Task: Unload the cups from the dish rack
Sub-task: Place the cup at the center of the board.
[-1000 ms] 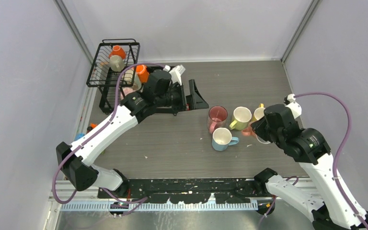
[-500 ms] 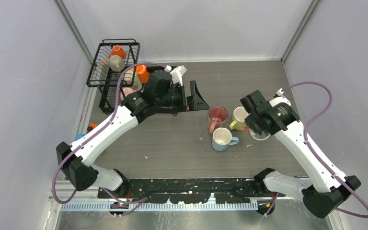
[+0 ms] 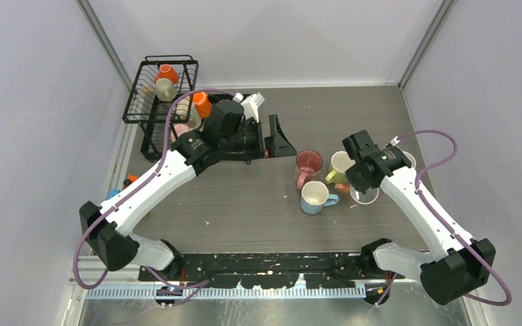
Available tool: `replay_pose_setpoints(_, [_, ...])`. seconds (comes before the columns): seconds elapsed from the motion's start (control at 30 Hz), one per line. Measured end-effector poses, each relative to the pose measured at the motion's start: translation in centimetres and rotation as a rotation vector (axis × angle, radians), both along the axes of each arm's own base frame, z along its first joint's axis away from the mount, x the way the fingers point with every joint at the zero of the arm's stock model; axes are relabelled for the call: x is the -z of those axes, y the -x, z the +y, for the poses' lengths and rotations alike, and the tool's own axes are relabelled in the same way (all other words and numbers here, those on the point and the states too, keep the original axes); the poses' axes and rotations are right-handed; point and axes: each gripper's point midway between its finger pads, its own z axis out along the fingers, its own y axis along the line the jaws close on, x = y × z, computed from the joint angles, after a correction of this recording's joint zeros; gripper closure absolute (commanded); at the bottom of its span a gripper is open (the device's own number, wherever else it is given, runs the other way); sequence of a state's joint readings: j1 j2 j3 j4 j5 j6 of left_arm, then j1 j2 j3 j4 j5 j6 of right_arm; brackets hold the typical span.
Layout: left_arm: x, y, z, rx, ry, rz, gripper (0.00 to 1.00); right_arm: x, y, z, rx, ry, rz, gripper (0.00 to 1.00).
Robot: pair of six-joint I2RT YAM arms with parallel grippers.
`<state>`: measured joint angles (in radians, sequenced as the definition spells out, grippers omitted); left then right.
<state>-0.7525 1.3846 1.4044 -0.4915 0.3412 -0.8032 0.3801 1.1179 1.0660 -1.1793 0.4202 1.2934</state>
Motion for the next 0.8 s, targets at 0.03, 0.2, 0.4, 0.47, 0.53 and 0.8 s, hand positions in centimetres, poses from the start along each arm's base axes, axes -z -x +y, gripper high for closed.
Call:
replay_pose_setpoints(0.03, [0.0,0.0,0.0,0.0,0.0,0.0,0.0,0.2,-0.1,0.1,0.003,-0.007,0.002,0.99])
replay_pose_setpoints(0.2, [0.2,0.1,0.1,0.0,-0.003,0.003,0.0,1.0,-0.4,0.2,0.025,-0.041,0.008,0.99])
replay_pose_setpoints(0.4, [0.6,0.3,0.3,0.0,-0.009,0.01,0.0,2.3,-0.7,0.1,0.05,-0.052,0.033,0.99])
replay_pose_setpoints(0.47, [0.8,0.4,0.3,0.0,-0.012,0.013,0.0,2.8,-0.7,0.2,0.053,-0.052,0.047,0.99])
replay_pose_setpoints(0.53, [1.0,0.4,0.4,0.0,-0.014,0.016,0.0,3.4,-0.7,0.3,0.054,-0.054,0.064,0.99])
replay_pose_setpoints(0.8, [1.5,0.6,0.4,0.001,-0.022,0.025,0.0,4.6,-0.7,0.5,0.051,-0.061,0.096,0.99])
